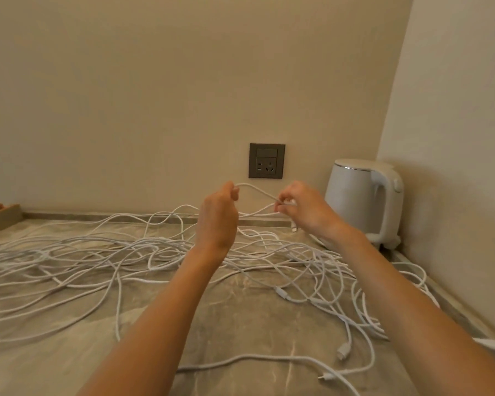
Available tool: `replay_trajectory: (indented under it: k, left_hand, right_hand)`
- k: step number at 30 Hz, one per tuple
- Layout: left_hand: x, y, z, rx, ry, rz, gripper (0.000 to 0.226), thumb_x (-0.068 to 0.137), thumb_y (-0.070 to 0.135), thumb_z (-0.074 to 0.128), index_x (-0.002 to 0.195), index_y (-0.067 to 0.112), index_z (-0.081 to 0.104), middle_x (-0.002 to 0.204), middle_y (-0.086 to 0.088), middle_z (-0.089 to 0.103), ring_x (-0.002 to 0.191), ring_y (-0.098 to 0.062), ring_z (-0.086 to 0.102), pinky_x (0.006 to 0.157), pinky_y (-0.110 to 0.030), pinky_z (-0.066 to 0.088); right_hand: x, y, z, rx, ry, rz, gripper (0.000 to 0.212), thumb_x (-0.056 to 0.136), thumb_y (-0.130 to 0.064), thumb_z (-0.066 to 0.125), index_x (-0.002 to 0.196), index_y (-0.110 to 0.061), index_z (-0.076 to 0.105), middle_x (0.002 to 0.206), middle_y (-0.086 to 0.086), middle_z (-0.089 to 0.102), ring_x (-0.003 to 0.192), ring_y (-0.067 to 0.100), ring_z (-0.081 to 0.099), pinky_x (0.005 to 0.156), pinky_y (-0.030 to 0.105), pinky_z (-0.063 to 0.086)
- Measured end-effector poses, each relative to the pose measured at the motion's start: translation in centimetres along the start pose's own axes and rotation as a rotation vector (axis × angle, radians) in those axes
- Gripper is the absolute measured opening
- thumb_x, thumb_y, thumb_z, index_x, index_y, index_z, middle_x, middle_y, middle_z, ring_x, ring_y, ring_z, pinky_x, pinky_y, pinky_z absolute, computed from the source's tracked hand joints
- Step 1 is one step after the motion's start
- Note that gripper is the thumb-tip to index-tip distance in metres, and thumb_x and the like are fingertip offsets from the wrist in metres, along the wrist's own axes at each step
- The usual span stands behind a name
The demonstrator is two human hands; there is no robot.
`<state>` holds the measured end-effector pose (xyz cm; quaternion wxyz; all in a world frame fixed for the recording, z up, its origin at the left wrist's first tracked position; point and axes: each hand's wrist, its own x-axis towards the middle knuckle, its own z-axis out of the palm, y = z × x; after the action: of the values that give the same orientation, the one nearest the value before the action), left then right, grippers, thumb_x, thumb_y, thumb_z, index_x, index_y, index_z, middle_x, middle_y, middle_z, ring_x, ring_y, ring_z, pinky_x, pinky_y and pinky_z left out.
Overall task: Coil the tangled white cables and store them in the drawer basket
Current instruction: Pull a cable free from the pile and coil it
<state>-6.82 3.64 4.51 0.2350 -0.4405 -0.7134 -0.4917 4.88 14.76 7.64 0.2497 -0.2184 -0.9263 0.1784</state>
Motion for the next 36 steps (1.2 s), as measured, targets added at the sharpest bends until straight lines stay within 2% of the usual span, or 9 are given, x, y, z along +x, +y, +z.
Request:
replay_trajectory:
  k: [3,8,14,17,22,27,30,33,36]
  left_hand:
    - [0.3,0.2,-0.1,0.018,0.006,-0.016,0.027,0.098,0.005,0.035,0.115,0.006,0.056,0.075,-0.017,0.063,0.058,-0.025,0.051,0.051,-0.031,0.031]
    - [0.1,0.3,0.0,-0.019,0.058,-0.091,0.028,0.093,-0.006,0.035,0.107,0.004,0.056,0.096,-0.018,0.067,0.077,-0.034,0.059,0.060,-0.035,0.036]
    - [-0.2,0.8,-0.2,0.048,0.011,-0.007,0.029,0.093,-0.006,0.036,0.109,0.004,0.058,0.086,-0.021,0.066,0.064,-0.030,0.052,0.050,-0.029,0.029]
    - [-0.3,1.3,-0.1,0.054,0.035,0.019,0.029,0.092,-0.007,0.037,0.107,0.004,0.058,0.083,-0.020,0.066,0.061,-0.030,0.053,0.051,-0.030,0.030]
    - [0.5,1.8,-0.7,-0.144,0.038,-0.114,0.024,0.094,-0.003,0.033,0.090,0.011,0.052,0.068,-0.009,0.057,0.060,-0.031,0.058,0.054,-0.041,0.048]
    - [0.9,2.5,-0.3,-0.020,-0.179,-0.103,0.031,0.089,-0.011,0.037,0.105,0.006,0.058,0.103,-0.013,0.060,0.093,-0.029,0.058,0.078,-0.035,0.047]
    - [0.6,3.9,-0.1,-0.069,-0.426,-0.071,0.030,0.094,0.000,0.041,0.123,0.005,0.050,0.106,-0.016,0.060,0.085,-0.027,0.059,0.072,-0.033,0.051]
    - [0.0,5.1,-0.3,-0.273,-0.616,-0.182,0.017,0.098,0.016,0.042,0.109,0.006,0.050,0.077,-0.007,0.062,0.047,-0.014,0.052,0.038,-0.018,0.040]
    - [-0.5,5.9,0.0,-0.276,-0.704,-0.170,0.016,0.099,0.021,0.040,0.092,0.011,0.050,0.069,-0.003,0.063,0.034,-0.008,0.043,0.033,-0.015,0.033]
  right_hand:
    - [-0.4,-0.9,-0.6,0.280,-0.236,0.092,0.019,0.089,-0.026,0.063,0.077,-0.013,0.066,0.069,-0.003,0.064,0.066,0.009,0.058,0.067,0.022,0.041]
    - [0.0,-1.8,-1.7,-0.163,-0.564,0.069,0.019,0.089,-0.027,0.062,0.105,-0.017,0.065,0.091,-0.009,0.060,0.091,0.010,0.056,0.081,0.024,0.038]
    - [0.1,-0.3,-1.8,-0.222,-0.183,0.162,0.027,0.093,-0.036,0.056,0.078,-0.015,0.063,0.070,-0.003,0.057,0.062,0.009,0.049,0.057,0.023,0.036]
    - [0.0,-1.1,-2.5,-0.272,-0.532,0.192,0.027,0.089,-0.034,0.062,0.110,-0.018,0.061,0.105,-0.001,0.064,0.091,0.012,0.057,0.082,0.028,0.043]
    - [-0.6,-0.6,-4.7,0.053,-0.336,0.130,0.020,0.090,-0.027,0.061,0.090,-0.010,0.071,0.085,-0.007,0.064,0.081,0.006,0.054,0.071,0.022,0.036]
    - [-1.7,-0.3,-5.5,0.571,-0.277,0.031,0.019,0.091,-0.019,0.056,0.080,-0.008,0.068,0.089,-0.002,0.068,0.094,0.012,0.059,0.088,0.030,0.044]
    - [-1.6,0.0,-6.6,0.910,-0.140,0.013,0.025,0.095,-0.011,0.048,0.077,-0.003,0.063,0.051,0.000,0.056,0.059,0.012,0.058,0.073,0.027,0.047]
    - [-2.0,0.1,-7.4,0.550,-0.117,0.101,0.029,0.099,-0.013,0.043,0.080,-0.003,0.062,0.056,0.004,0.064,0.056,0.012,0.065,0.067,0.019,0.047]
    - [-2.6,0.3,-9.2,0.013,-0.079,0.089,0.031,0.098,-0.016,0.047,0.077,-0.008,0.068,0.075,-0.004,0.067,0.066,-0.002,0.057,0.075,0.020,0.039]
